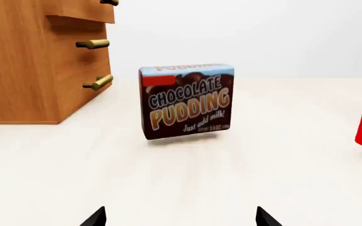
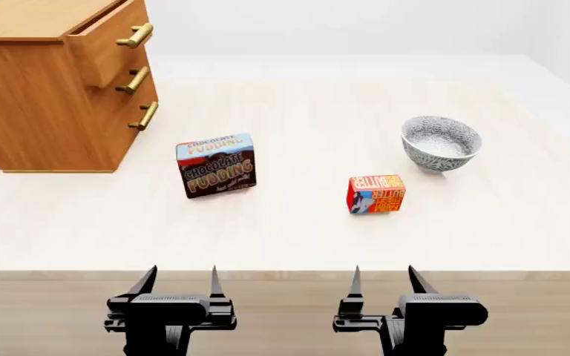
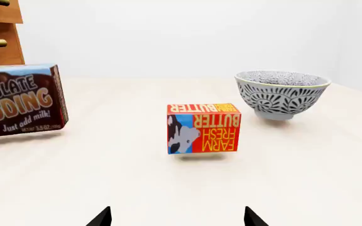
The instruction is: Put the butter at the back in the top drawer of the cabinet and close it.
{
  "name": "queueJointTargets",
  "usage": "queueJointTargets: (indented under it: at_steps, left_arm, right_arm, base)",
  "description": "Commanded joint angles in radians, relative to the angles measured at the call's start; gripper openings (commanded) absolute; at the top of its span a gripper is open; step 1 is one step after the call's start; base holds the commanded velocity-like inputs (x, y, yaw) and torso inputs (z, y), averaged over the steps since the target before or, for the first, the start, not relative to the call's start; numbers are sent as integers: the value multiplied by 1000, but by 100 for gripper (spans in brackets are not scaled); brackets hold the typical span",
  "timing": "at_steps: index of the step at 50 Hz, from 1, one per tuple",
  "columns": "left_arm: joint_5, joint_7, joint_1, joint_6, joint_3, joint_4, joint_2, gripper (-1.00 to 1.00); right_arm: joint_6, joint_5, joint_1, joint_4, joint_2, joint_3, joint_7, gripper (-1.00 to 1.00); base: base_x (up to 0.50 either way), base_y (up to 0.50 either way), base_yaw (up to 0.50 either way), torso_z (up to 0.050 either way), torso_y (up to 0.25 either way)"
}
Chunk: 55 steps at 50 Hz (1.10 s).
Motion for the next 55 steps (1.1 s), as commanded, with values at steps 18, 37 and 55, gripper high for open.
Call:
queueJointTargets:
  at_steps: [18,37,55]
  left_arm:
    - [-72,-68,6,6,61,10,-56,100]
    - [-114,-99,2,-11,79,17,-80,100]
    - [-124,-125,1,-8,106,16,-102,100]
  right_arm:
    - [-15,48,-2,1,58,-68,75,100]
    - [-21,71,1,5,82,-101,101,100]
    - [-26,91,2,4,102,-124,124,100]
  base:
    - [0,0,0,0,0]
    - [0,0,0,44,0]
    - [0,0,0,50,0]
